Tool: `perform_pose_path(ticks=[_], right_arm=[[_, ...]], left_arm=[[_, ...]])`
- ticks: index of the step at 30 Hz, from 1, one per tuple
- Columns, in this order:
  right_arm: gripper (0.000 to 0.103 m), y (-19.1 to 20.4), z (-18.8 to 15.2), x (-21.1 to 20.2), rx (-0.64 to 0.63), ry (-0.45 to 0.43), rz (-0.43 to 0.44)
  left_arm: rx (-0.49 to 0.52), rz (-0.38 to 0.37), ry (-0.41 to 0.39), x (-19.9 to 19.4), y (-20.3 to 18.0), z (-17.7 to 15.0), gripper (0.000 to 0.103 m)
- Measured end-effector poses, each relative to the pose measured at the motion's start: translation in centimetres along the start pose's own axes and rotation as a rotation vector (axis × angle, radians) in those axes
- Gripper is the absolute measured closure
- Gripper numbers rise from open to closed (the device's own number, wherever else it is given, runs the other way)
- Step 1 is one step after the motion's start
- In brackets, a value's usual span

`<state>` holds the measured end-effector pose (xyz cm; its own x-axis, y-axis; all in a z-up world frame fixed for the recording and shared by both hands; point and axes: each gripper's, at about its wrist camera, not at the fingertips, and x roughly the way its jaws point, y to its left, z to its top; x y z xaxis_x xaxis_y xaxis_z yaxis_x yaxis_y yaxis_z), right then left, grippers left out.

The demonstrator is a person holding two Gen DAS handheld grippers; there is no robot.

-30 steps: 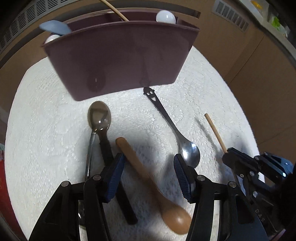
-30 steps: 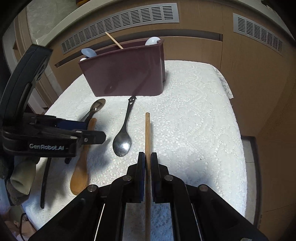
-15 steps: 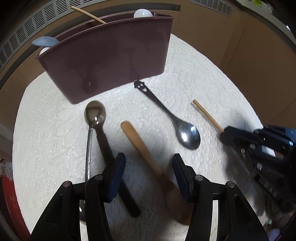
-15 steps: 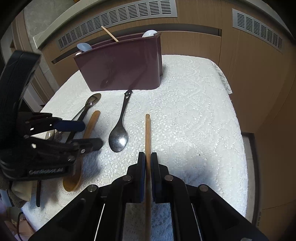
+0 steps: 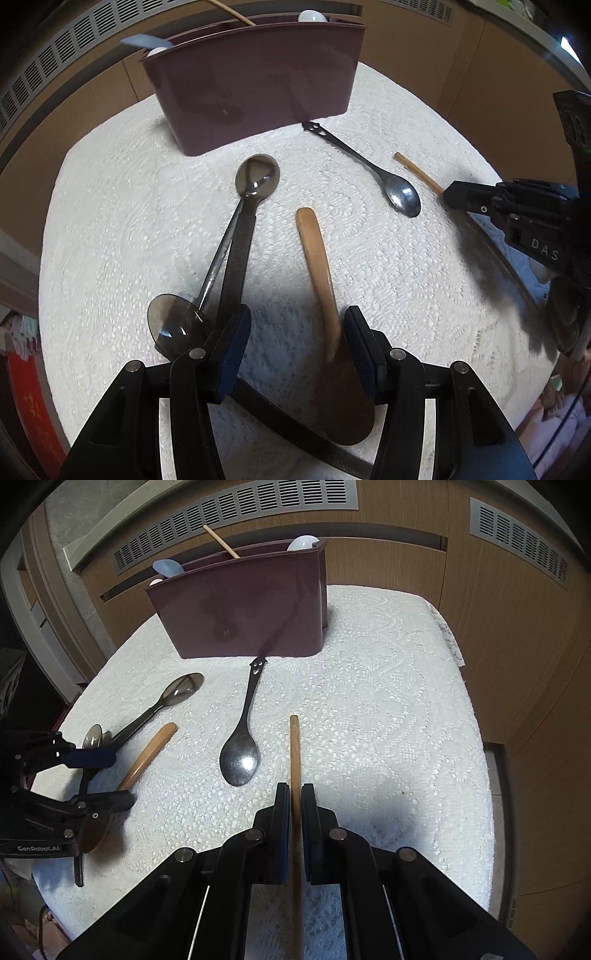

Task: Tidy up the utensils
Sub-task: 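Grasp the wooden spoon with the left gripper while the right gripper holds the chopstick, then lift the wooden spoon and chopstick up over the maroon caddy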

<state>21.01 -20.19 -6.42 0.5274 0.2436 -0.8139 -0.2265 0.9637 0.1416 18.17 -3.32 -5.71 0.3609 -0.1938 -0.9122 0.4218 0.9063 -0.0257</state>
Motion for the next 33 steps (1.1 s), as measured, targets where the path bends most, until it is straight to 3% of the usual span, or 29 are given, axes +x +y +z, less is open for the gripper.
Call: perform_pose_path(ticks=[5, 10, 17, 20, 22, 27, 33], right_arm=[[0.097, 0.3, 1.3, 1.5, -0.024, 0.023, -0.031], [0.097, 0.9, 1.2, 1.6, -0.076, 0.036, -0.045], [0.097, -0.8, -0.5, -0.7, -0.002, 0.005, 0.009], [0.097, -1.5, -1.1, -2.1, 0.035, -0.028, 0.048], [0.097, -1.6, -1.2, -2.7, 0.054, -0.048, 0.063], [0.097, -1.0, -1.3, -4.8, 0.083, -0.106, 0.087], [0.097, 1.1, -1.1, -7.1, 0.042, -0.165, 0.066]], left_arm=[[-0.006, -0.025, 0.011, 0.0, 0.0, 0.9, 0.05], [-0.006, -0.003, 0.066, 1.3, -0.9, 3.6, 0.053], [0.065, 0.051, 0.056, 2.1, -3.2, 5.3, 0.09], [0.032, 0.052, 0.001, 1.5, -3.5, 4.4, 0.091], [-0.026, 0.011, -0.046, 0.2, -3.0, 3.2, 0.091], [-0.177, -0.038, -0.26, -5.6, -1.4, -0.3, 0.091], [-0.208, -0.073, -0.381, -9.8, -1.0, -2.0, 0.091]])
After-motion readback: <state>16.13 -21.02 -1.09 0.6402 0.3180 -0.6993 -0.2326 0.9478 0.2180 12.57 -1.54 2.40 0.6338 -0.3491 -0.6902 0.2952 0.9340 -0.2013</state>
